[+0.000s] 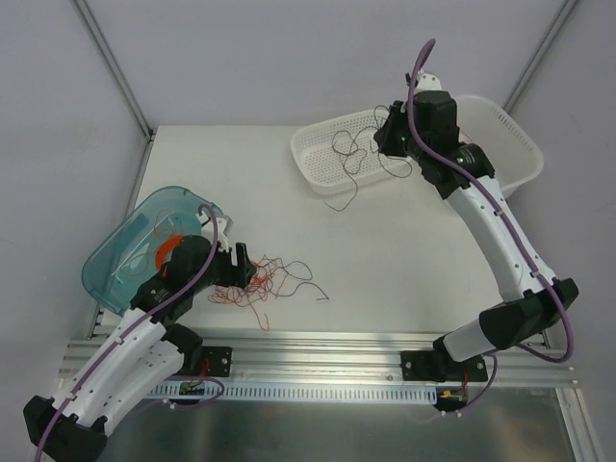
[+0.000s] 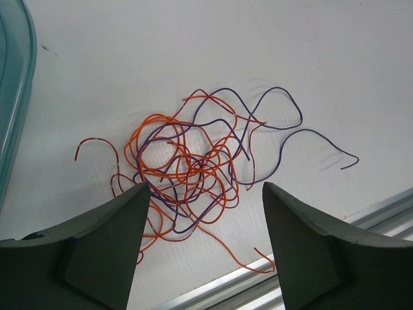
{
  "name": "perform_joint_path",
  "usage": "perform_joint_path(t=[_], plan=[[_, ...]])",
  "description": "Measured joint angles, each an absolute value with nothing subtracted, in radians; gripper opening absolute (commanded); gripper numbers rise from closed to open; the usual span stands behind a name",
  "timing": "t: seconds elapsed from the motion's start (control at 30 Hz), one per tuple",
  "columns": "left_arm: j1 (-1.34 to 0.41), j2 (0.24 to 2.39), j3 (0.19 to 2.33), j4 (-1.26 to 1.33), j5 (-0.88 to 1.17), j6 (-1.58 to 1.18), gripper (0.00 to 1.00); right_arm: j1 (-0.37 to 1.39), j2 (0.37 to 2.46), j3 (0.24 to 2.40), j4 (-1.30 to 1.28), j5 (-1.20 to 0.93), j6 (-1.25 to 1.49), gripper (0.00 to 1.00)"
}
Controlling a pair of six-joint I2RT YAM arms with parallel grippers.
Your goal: Untangle the cables
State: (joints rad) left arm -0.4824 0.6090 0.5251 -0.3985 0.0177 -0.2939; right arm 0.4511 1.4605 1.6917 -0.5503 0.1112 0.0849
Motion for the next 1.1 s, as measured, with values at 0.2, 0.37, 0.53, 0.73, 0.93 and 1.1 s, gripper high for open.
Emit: perform_joint_path(t=[0.2, 0.37, 0.53, 0.73, 0.93, 1.1], plan=[[-0.482, 0.600, 0.524, -0.395, 0.017, -0.294, 0.72, 0.429, 1.591, 1.763, -0.383, 0.084, 0.093, 0.01], [-0.482, 0.601, 0.524, -0.393, 0.002, -0.293, 0.72, 0.398, 1.701, 1.813, -0.288, 0.061, 0.109, 0.01], [-0.482, 0.610, 0.524, -0.386, -0.011, -0.287, 0.73, 0.349, 1.825, 1.885, -0.186, 0.019, 0.147, 0.01], [-0.482, 0.624, 0.523, -0.384, -0.012, -0.280, 0.73, 0.289, 1.955, 1.902, -0.083, -0.041, 0.198, 0.01], [-0.482, 0.642, 0.518, -0.379, -0.013, -0.276, 0.73, 0.253, 2.133, 2.015, -0.063, -0.088, 0.223, 0.37], [-0.482, 0.654, 0.509, -0.379, -0.013, -0.276, 0.73, 0.240, 2.228, 2.066, -0.090, -0.130, 0.237, 0.80]])
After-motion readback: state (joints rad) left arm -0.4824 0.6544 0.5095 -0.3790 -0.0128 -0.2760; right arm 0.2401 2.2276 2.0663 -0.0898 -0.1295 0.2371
